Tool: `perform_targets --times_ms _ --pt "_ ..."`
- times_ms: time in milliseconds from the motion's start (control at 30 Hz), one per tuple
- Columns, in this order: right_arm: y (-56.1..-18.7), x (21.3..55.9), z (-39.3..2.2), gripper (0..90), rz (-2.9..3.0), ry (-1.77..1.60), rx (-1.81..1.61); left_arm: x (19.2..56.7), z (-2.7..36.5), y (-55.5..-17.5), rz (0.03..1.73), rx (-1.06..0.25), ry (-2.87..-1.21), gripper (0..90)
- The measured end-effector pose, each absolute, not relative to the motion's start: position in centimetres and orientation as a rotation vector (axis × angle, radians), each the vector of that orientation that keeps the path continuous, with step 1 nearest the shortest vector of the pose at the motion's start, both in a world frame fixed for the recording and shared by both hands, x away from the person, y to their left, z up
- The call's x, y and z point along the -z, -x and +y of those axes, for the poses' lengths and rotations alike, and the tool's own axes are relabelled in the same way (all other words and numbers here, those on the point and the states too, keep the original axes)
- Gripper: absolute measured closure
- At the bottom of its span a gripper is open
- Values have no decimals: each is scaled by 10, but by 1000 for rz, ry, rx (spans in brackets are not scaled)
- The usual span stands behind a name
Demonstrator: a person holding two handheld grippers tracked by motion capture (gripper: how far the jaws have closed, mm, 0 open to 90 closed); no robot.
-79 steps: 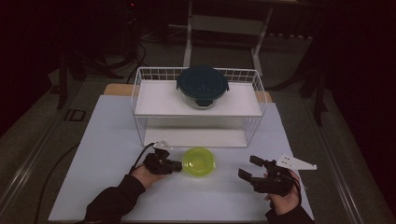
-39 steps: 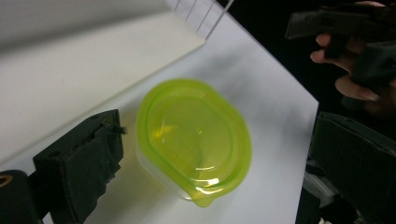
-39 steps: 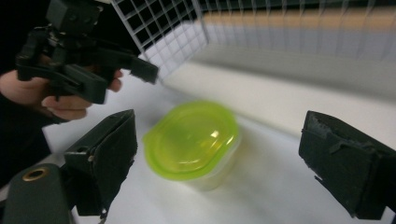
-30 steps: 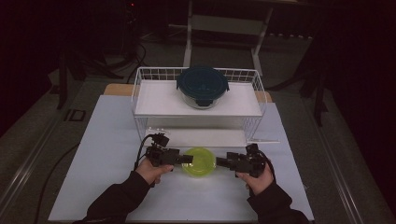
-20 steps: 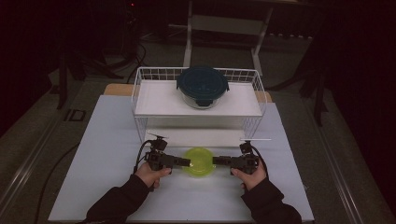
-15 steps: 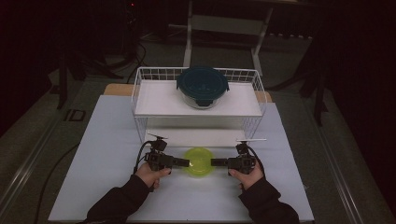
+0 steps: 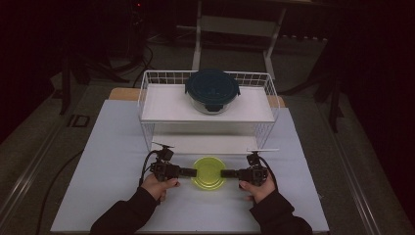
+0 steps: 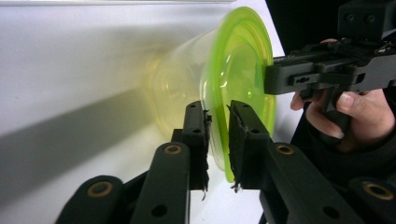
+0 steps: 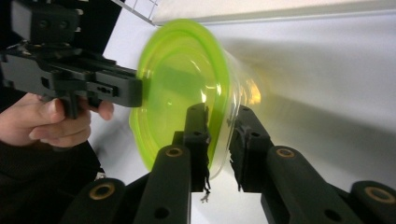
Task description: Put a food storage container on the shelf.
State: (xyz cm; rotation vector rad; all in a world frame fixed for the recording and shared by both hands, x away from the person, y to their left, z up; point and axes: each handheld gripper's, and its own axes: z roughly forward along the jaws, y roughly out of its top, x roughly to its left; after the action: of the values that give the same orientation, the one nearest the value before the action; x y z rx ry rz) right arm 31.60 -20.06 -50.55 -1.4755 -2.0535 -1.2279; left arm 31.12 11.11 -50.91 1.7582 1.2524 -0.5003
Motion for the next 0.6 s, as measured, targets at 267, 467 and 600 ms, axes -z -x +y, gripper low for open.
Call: perform_targets --times_ms 267,467,600 --pt "-304 497 -199 800 -2143 1457 1236 496 109 -300 1212 449 -1789 816" --pt "-296 482 -198 801 -2171 1449 1283 484 111 -293 1189 441 -1768 816" --pt "-290 469 -199 802 -2185 1439 1323 472 112 -289 1160 425 -1764 817"
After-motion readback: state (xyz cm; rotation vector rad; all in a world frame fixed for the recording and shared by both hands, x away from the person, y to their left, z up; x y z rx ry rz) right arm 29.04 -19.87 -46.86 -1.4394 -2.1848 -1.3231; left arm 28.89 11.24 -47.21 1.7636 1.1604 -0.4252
